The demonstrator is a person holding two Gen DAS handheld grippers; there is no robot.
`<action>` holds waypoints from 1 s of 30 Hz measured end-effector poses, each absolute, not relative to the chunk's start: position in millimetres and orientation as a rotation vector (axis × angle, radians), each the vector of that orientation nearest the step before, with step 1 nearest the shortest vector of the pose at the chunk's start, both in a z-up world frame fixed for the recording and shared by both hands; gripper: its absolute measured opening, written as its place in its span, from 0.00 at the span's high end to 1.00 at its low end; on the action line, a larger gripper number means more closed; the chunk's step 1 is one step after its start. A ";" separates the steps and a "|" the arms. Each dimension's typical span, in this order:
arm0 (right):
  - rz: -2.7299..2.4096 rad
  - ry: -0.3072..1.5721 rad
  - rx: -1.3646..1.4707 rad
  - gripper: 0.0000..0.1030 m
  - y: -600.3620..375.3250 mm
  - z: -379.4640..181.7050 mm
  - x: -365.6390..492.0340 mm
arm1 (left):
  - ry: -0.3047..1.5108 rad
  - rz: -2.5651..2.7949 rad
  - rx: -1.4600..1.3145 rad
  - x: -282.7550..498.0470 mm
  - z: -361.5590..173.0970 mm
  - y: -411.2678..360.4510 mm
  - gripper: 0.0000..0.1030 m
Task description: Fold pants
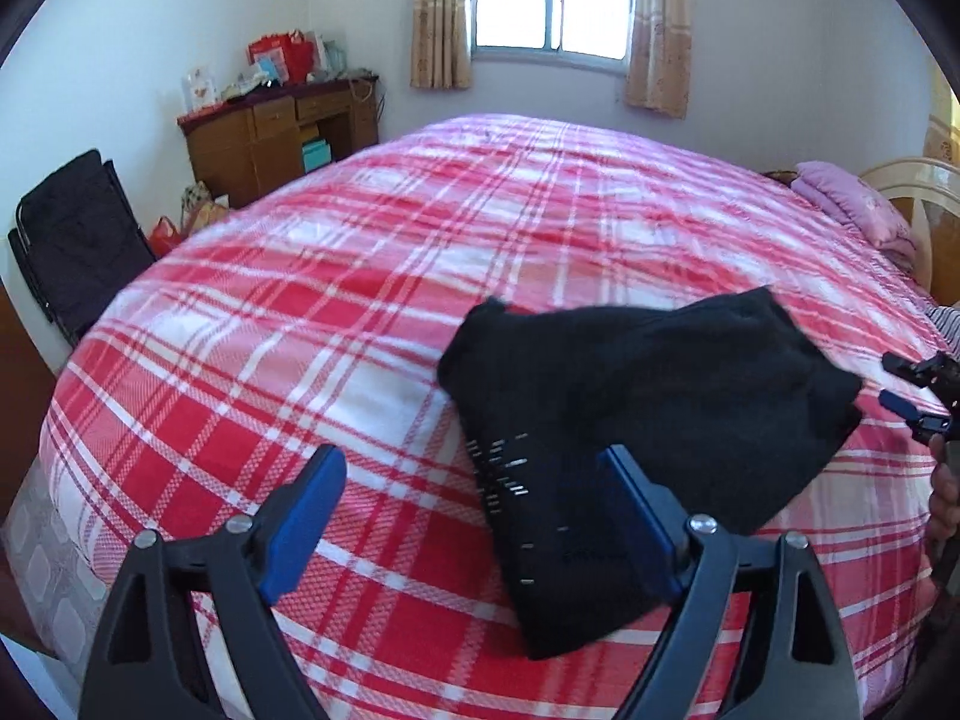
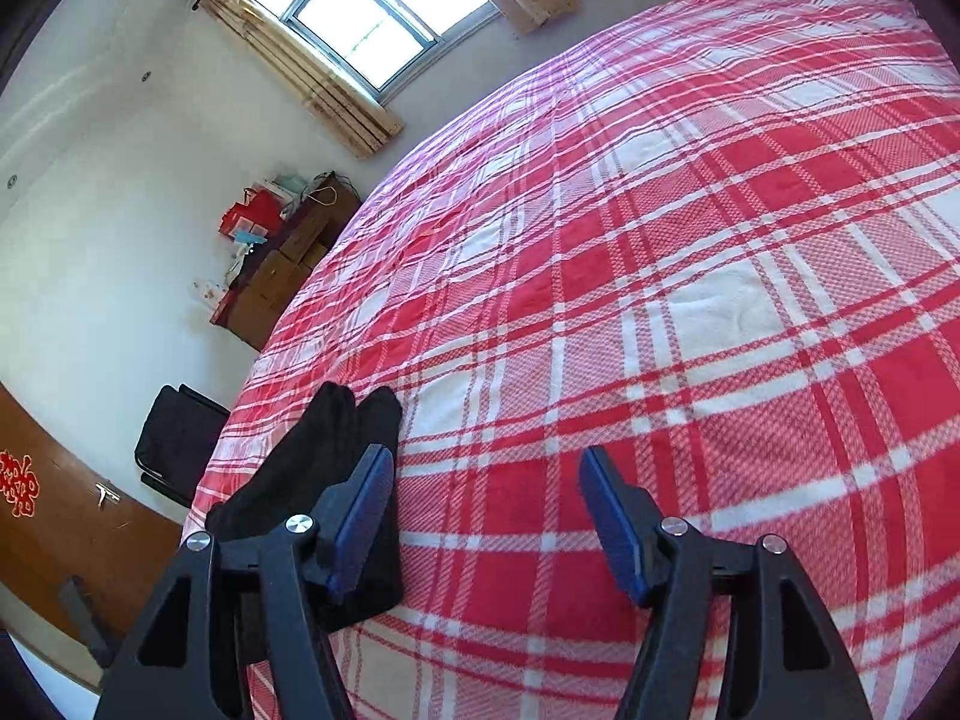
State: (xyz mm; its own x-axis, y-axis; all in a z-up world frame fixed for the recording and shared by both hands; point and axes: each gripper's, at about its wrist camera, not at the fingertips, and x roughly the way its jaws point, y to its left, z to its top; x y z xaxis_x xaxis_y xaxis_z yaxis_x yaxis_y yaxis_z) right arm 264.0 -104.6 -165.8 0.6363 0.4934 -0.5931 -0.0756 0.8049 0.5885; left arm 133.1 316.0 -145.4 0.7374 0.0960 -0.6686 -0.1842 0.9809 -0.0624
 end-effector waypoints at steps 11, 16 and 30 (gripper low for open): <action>0.408 0.664 0.127 0.32 -7.1 -71.8 169.8 | 0.541 0.073 -0.036 99.5 -72.9 273.2 0.10; 0.413 0.530 0.015 0.27 14.4 -32.2 128.3 | 0.474 0.047 -0.055 84.4 -47.2 266.2 0.09; 0.405 0.492 -0.045 0.27 29.8 -18.0 106.1 | 0.373 0.037 -0.056 66.6 -16.5 262.3 0.01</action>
State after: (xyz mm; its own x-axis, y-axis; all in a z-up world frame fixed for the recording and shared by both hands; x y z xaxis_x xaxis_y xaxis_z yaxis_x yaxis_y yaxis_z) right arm 106.1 29.8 -18.0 0.8037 0.3676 -0.4679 -0.3891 0.9196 0.0543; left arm 66.6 262.3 -16.5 0.9306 0.0256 -0.3651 -0.0464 0.9978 -0.0483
